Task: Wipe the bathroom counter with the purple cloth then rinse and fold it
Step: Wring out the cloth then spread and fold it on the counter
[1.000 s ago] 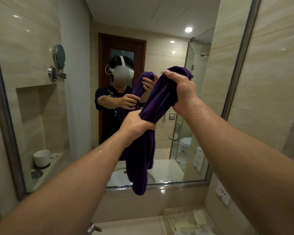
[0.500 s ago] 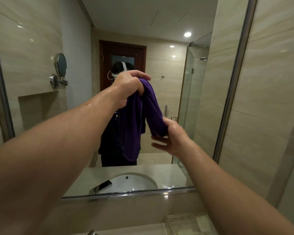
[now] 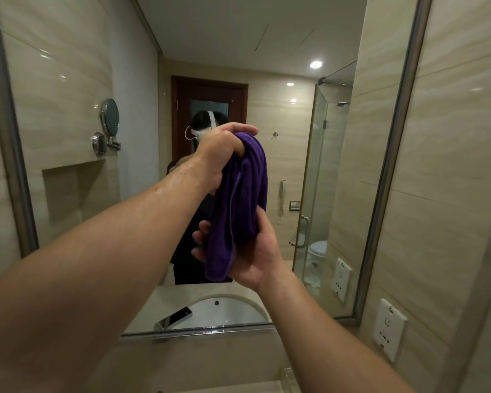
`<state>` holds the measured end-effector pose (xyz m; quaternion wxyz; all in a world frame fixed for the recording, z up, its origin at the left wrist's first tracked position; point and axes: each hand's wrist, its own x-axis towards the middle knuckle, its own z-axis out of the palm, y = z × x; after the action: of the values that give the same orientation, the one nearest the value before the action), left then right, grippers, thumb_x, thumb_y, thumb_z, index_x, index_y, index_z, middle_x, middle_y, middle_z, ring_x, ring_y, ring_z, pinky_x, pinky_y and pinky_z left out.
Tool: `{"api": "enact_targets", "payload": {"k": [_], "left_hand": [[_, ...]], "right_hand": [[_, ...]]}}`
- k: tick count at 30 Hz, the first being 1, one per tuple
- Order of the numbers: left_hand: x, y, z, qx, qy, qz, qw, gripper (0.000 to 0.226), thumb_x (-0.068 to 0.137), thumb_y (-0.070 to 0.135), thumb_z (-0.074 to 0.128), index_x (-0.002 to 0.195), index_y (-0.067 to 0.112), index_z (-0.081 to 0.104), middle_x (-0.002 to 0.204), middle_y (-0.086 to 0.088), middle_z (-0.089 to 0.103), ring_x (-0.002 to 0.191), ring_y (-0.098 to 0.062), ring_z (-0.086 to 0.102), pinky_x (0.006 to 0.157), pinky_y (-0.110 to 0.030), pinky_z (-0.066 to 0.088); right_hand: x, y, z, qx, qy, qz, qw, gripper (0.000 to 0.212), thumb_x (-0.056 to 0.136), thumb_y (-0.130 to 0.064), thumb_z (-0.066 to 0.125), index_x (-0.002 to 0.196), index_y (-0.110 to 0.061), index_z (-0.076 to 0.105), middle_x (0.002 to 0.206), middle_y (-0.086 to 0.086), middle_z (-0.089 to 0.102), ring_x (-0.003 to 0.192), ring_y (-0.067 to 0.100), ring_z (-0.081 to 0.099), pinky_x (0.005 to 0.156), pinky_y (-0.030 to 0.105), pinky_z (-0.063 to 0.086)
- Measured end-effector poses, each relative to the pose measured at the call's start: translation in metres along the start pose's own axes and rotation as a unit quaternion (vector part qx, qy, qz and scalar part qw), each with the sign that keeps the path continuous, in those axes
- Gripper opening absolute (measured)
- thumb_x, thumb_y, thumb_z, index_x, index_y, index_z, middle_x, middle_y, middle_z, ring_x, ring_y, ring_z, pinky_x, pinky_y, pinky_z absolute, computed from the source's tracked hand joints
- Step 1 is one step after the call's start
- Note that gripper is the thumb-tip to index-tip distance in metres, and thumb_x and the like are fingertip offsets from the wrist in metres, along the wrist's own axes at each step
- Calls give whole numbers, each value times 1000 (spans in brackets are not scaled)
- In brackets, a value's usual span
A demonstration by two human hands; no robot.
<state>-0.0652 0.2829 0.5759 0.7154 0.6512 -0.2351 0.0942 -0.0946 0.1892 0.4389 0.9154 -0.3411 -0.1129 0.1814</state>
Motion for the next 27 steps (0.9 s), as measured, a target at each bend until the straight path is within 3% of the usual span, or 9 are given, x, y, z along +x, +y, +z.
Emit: {"api": "enact_targets", "payload": {"k": [3,5,8,11,13,17,19,23,27], "left_hand": [[3,0,-12,19,5,0,1000,53,76,-17,42,108,16,69,112,-7,63,104,-24,61,83,-35,53],[3,-4,-28,41,-12,-21,999,51,76,-15,50,106,21,70,118,-8,62,110,-28,60,89,-40,52],[-2,-14,-55,84,-52,-92,991,54,75,-8,65,116,28,68,128,-7,58,117,-34,57,96,-54,51],[-12,-28,-76,2,-135,-188,973,78,70,0,74,140,30,52,141,-7,49,121,-41,58,96,-62,49],[-24,-40,-75,-116,-166,-203,958,72,76,16,76,143,24,49,143,-12,53,120,-44,59,96,-62,49],[-44,-83,-40,-232,-57,-304,922,66,85,65,57,131,17,57,130,-20,62,116,-48,59,96,-66,45],[-55,-108,-24,-269,-59,-357,893,72,84,76,46,127,20,60,128,-24,63,118,-53,55,94,-66,46],[-81,-152,-23,-365,-11,-393,844,84,82,81,42,132,16,58,121,-26,67,110,-48,63,93,-59,52],[-96,-171,-31,-395,-25,-417,818,80,84,78,44,129,13,57,121,-29,66,106,-53,64,80,-67,53]], "right_hand": [[-4,-13,5,-18,66,-73,995,42,92,-38,60,123,-9,67,100,16,74,80,28,72,69,38,58],[-11,-30,4,-45,105,-111,987,21,97,-23,57,108,-9,69,83,12,74,59,22,69,49,27,54],[-18,-60,2,-110,159,-133,972,9,96,-12,58,101,-8,64,71,8,70,48,16,63,39,21,47],[-17,-88,1,-219,170,-152,949,17,93,-8,60,110,-7,61,74,8,69,52,15,64,43,23,49],[-16,-103,3,-309,161,-170,922,23,91,-5,61,114,-8,61,84,10,68,59,15,65,51,25,51],[-14,-119,16,-445,139,-178,867,25,84,-2,64,107,-13,66,95,12,69,79,24,67,66,33,55],[-13,-113,23,-524,121,-167,826,25,81,-1,66,100,-18,69,101,12,67,89,27,66,72,35,54],[-17,-94,18,-679,79,-95,724,34,78,3,65,93,-26,72,106,5,64,101,25,60,82,35,49],[-19,-86,18,-774,35,-40,631,38,80,6,53,94,-25,70,103,-1,65,97,18,60,82,33,49]]}}
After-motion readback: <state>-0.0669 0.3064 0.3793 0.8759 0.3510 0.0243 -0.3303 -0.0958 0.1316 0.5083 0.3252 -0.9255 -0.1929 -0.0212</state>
